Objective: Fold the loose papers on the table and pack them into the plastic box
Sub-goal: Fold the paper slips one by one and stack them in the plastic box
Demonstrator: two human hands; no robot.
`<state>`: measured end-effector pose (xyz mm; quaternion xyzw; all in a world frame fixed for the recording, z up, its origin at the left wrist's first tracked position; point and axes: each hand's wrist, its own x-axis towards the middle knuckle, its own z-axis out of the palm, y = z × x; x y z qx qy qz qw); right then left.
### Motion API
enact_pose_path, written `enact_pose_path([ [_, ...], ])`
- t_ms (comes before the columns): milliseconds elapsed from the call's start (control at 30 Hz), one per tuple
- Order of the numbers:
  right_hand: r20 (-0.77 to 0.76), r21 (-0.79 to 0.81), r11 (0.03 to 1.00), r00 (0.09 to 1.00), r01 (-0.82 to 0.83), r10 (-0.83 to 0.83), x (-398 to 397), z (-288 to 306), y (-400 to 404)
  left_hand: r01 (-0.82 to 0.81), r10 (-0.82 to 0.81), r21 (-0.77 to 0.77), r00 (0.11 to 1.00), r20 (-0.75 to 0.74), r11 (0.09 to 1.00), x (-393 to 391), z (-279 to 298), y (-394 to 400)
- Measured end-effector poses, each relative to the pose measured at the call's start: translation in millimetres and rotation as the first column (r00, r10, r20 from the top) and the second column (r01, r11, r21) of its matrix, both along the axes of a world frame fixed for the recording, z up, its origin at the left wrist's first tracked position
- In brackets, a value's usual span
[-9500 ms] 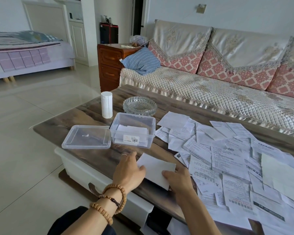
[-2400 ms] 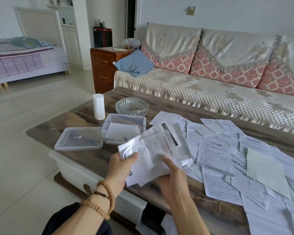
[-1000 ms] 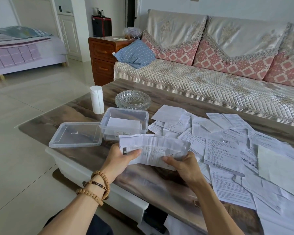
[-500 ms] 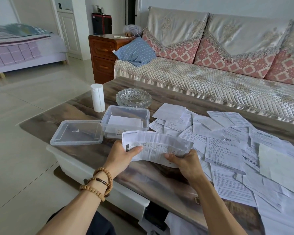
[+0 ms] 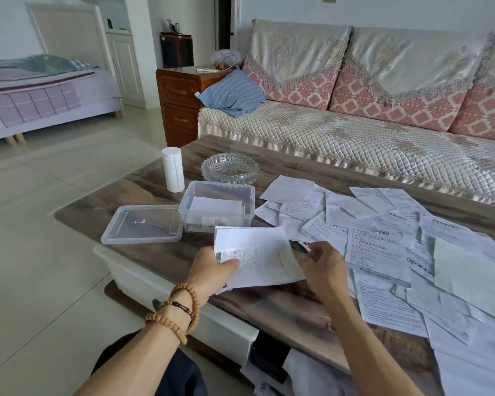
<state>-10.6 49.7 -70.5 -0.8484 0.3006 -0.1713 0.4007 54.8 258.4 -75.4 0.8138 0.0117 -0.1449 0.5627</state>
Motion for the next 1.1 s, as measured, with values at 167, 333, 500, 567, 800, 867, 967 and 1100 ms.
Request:
enact_pose_path([
  [167, -0.022, -0.478, 0.796, 0.91, -0.372, 0.413, -38.1, -11.3, 51.6, -0.156, 0.153, -0.026, 0.982, -0.11, 0.987, -17.3, -8.9, -14.6],
  [333, -0.217, -0.559, 0.7, 0.893, -0.444, 0.394, -41.2, -27.6, 77.8, -0.221, 0.214, -0.043, 0.97, -0.114, 0.974, -38.2, -6.8, -20.1],
  [500, -0.197, -0.584, 0.633, 0.846, -0.507, 0.496, -41.4, -38.2, 57.2, -0.183, 0.176, -0.069, 0.98, -0.093, 0.981, -42.9, 12.4, 5.6],
  [567, -0.174, -0.565, 0.609, 0.802, -0.556, 0.572, -43.4, -36.6, 39.2, -0.135, 0.136, 0.037, 0.991, -0.005, 0.99, -41.5, 22.5, 25.5],
  [800, -0.121, -0.404, 0.662, 0.755, -0.631, 0.645, -44.7, -38.3, 14.7, 0.408, -0.613, 0.603, 0.77, 0.177, 0.686, -35.2, 20.9, 58.7],
  [867, -0.112, -0.382, 0.684, 0.766, -0.621, 0.632, -44.8, -40.2, 15.4, 0.494, -0.733, 0.674, 0.672, 0.105, 0.55, -35.5, 15.3, 50.3],
  [967, -0.125, -0.363, 0.674, 0.751, -0.643, 0.649, -44.7, -37.8, 12.8, 0.51, -0.806, 0.734, 0.585, 0.086, 0.449, -32.9, 1.1, 34.6],
  [1100, -0.156, -0.236, 0.683, 0.721, -0.691, 0.675, -45.4, -21.6, 9.3, 0.433, -0.802, 0.73, 0.537, 0.262, 0.528, -24.5, -10.4, 25.8],
])
